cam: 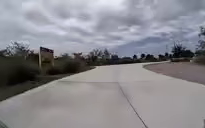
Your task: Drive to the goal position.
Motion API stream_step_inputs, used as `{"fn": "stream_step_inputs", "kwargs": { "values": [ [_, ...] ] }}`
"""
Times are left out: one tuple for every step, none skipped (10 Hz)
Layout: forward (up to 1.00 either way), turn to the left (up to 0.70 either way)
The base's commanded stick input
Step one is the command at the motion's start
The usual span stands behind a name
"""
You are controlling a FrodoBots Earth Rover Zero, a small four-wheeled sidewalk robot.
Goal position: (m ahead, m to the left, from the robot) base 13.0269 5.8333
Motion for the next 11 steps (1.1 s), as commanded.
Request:
{"fn": "stream_step_inputs", "kwargs": {
  "values": [
    [0.85, 0.0],
    [0.85, 0.0],
    [0.85, 0.0],
    [0.85, 0.0],
    [0.85, 0.0],
    [0.85, 0.0],
    [0.85, 0.0],
    [0.85, 0.0],
    [0.85, 0.0],
    [0.85, 0.0],
    [0.85, 0.0]
  ]
}}
